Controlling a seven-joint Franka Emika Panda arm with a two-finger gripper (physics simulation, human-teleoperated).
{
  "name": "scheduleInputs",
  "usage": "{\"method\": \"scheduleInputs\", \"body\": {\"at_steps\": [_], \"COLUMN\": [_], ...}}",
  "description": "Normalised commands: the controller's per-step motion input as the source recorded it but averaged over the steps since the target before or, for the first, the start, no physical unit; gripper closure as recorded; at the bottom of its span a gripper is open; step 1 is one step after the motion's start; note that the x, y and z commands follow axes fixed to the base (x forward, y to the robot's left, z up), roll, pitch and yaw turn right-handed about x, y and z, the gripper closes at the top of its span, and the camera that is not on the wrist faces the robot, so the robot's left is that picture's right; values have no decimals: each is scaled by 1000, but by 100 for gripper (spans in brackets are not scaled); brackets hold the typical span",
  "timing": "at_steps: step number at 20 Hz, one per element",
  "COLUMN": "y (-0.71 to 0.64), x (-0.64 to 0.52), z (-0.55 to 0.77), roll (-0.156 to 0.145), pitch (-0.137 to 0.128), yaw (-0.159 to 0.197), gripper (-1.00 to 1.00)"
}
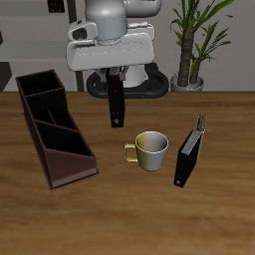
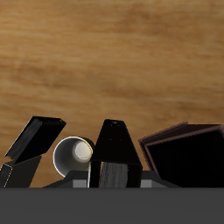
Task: Place the right black book into the right desk caddy's front compartment
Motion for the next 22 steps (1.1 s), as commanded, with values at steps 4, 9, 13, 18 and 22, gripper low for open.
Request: {"method": "scheduleInputs", "body": {"at_steps": [4,9,13,18,22], "y": [22,-108,-161,-225,-362], "x": [-424,-435,-333,-270,-198], "z": [101,93,31,-79,-111], "roll": [-2,-29,-41,-52,-100], "pitch": [10,-1,-5,30,28], "yaw": [70,57,73,72,71], "gripper": [100,100,100,100,100]}}
